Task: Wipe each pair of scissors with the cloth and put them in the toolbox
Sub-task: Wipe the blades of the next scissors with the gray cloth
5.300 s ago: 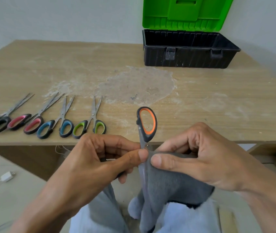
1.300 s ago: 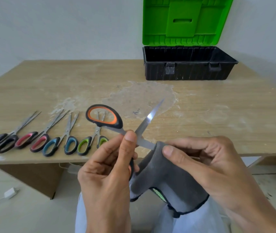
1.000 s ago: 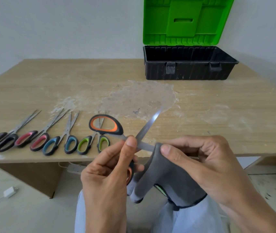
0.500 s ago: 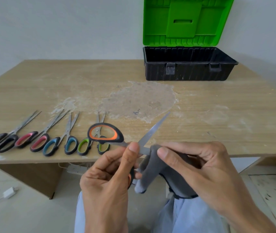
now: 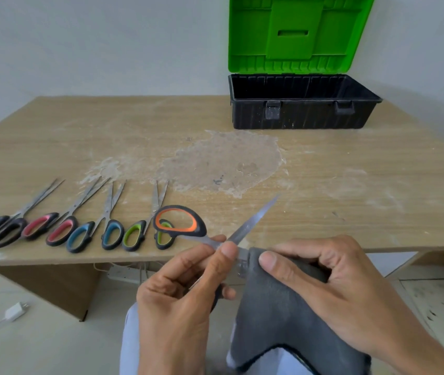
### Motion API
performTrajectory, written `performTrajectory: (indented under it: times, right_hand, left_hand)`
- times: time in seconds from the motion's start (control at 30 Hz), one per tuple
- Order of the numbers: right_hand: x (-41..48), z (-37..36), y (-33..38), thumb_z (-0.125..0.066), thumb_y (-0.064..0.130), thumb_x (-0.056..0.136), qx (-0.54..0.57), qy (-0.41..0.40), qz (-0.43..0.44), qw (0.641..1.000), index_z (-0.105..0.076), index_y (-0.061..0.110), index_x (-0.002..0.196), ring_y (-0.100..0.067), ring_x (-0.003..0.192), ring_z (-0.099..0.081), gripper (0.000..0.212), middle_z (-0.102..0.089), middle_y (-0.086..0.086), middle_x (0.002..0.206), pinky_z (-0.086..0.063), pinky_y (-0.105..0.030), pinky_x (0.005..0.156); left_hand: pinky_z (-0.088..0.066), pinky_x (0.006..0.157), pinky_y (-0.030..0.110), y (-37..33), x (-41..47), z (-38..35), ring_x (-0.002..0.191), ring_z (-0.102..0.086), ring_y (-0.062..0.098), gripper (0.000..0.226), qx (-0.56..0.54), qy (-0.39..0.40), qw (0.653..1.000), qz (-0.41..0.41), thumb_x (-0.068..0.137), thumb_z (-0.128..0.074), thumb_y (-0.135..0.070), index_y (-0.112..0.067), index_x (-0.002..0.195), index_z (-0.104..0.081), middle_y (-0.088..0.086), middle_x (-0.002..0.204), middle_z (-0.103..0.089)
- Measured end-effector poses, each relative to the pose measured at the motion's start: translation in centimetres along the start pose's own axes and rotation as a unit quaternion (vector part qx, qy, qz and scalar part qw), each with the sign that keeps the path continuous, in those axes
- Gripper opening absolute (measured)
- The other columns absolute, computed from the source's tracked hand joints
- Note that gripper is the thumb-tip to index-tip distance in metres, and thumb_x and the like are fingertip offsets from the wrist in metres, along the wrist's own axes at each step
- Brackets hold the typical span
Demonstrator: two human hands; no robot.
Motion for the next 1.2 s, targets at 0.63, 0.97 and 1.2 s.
performTrajectory:
  times: [0.63, 0.97, 1.2]
  right_hand:
    - [-0.7, -0.2, 1.0, -0.062, 0.049, 0.097, -0.011, -0.029, 0.010, 0.999, -0.084, 0.036, 0.100, -0.008, 0.071, -0.073, 0.025, -0.079, 0.007, 0.079, -0.055, -0.027, 0.065]
    - [-0.6, 1.0, 1.3, -0.063, 0.058, 0.096, -0.024, 0.002, 0.021, 0.999, -0.074, 0.004, 0.077, -0.021, 0.050, -0.041, 0.059, -0.049, -0.013, 0.058, -0.030, -0.021, 0.050]
    - [1.0, 0.1, 2.7, -0.063, 0.046, 0.097, -0.011, 0.024, 0.037, 0.999, -0.084, 0.021, 0.080, -0.010, 0.050, -0.052, 0.036, -0.063, 0.003, 0.056, -0.038, -0.020, 0.052]
  left_hand:
    - [-0.042, 0.039, 0.019, -0.7, -0.6, -1.3, 0.040, -0.047, 0.014, 0.012, 0.008, 0.007, 0.999, -0.037, 0.052, -0.079, -0.023, -0.016, 0.063, -0.079, 0.011, 0.051, -0.061]
    - [-0.038, 0.042, 0.022, -0.9, 0.1, -0.9, 0.044, -0.043, 0.017, 0.030, -0.013, 0.013, 1.000, 0.015, 0.051, -0.084, -0.025, -0.006, 0.075, -0.079, 0.008, 0.057, -0.060]
    - [-0.038, 0.046, 0.024, -2.1, 0.4, -0.7, 0.053, -0.042, 0.018, 0.020, -0.018, 0.017, 1.000, 0.005, 0.054, -0.083, -0.023, -0.011, 0.069, -0.079, 0.008, 0.061, -0.062]
Point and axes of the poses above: each hand's wrist, its own x-axis towards the middle knuckle, its own z-axis out of the back of the hand, y = z × x, the point moved 9 cm from there along x, towards the middle knuckle
